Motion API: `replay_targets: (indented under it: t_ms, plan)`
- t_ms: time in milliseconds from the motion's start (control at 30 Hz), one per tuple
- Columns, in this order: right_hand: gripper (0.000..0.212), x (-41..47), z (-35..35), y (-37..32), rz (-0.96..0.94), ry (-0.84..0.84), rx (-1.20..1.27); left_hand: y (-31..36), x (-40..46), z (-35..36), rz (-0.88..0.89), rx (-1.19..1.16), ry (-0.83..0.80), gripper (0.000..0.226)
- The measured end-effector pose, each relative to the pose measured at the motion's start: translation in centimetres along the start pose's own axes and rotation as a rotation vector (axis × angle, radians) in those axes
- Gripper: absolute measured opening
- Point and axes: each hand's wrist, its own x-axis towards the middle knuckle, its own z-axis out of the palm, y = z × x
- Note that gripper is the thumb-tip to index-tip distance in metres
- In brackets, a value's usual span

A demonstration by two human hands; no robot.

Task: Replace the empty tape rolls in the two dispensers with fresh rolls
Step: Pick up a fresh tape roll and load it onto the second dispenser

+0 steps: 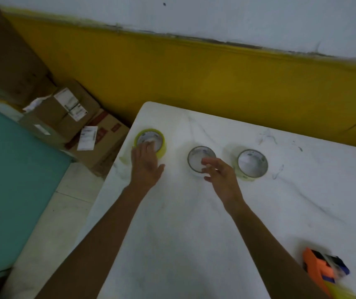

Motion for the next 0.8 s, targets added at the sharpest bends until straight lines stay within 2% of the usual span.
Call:
replay_targets:
  t_ms: [100,167,233,333,400,467,633,800]
  plan:
    - [0.023,-1.1,0.6,-0.3,0.016,-0.022,0.034,-2.8,-0.7,-0.6,0.072,0.068,0.034,0.033]
    - [0.021,-2.4,0.9,-0.7,0.009,-0.075,0.045,-2.3,-1.3,-2.3,0.051,-0.058,0.033,0.018]
    - [0.02,-4.2,1.2,-0.9,-0.041,-0.13,-0.005,-0.3,-3.0,-5.5,-0.079,-0.332,-0.04,0.025]
    - [0.027,-7.2,1.4,-0.9,-0.03,-0.153,-0.102,3.8,-6.4,-10.5,-0.26,-0.976,-0.157,0.012]
    - [0.043,-9.1,1.0,-1.3,0.068,-0.183,0.043,6.2,-8.9,-12.8,-0.273,-1.314,-0.205,0.013]
    - [0.06,-10.8,-0.2,-1.8,0.23,-0.213,0.322,8.6,-11.0,-14.1,-0.242,-1.52,-0.238,0.016]
    - [0.075,-16.4,-5.9,-2.7,0.333,-0.218,0.708,15.6,-16.0,-14.0,-0.121,-1.537,-0.305,0.021]
    - [0.08,-22.2,-16.0,-1.3,0.263,-0.143,0.708,24.5,-22.8,-11.5,0.042,-1.297,-0.455,0.027]
